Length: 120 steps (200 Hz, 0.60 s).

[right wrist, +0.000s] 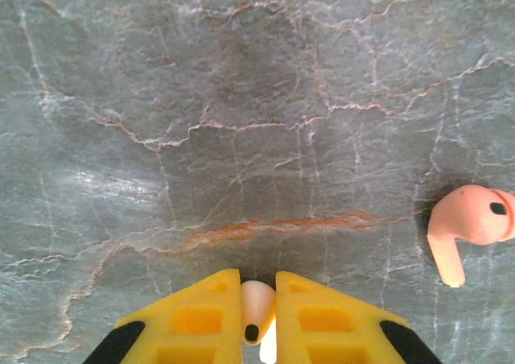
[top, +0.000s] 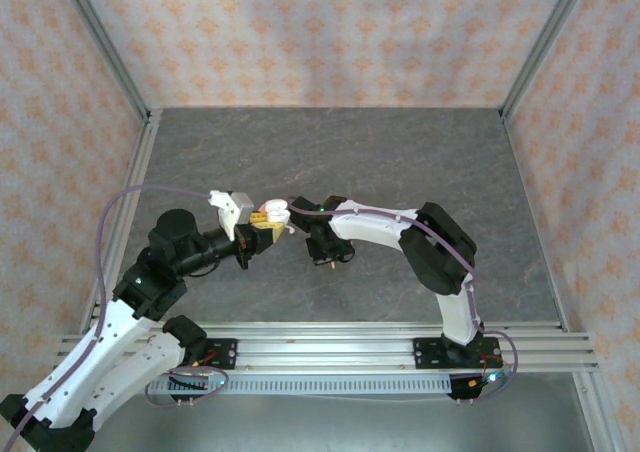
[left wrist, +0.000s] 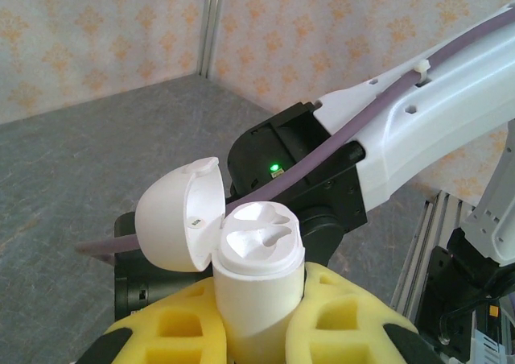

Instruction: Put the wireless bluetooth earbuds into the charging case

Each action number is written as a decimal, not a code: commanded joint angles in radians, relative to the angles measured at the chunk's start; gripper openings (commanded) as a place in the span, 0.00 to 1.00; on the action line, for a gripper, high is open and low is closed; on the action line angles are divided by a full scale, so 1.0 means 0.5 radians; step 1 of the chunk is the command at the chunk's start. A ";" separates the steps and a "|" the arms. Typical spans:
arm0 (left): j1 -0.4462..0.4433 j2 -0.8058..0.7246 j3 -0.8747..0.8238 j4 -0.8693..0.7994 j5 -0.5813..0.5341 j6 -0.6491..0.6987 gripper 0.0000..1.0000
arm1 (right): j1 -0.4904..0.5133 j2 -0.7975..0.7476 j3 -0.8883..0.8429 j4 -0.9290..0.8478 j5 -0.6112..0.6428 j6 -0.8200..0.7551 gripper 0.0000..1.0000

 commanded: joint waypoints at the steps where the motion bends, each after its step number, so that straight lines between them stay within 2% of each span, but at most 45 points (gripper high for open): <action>1: -0.006 0.009 -0.021 0.121 0.038 -0.010 0.00 | -0.003 -0.103 0.044 -0.152 0.218 -0.004 0.13; 49: -0.007 0.102 -0.015 0.265 0.005 -0.031 0.00 | -0.002 -0.400 0.139 -0.264 0.502 0.013 0.12; 120: -0.011 0.246 -0.022 0.551 0.000 -0.074 0.00 | -0.001 -0.897 0.243 -0.254 0.726 -0.031 0.10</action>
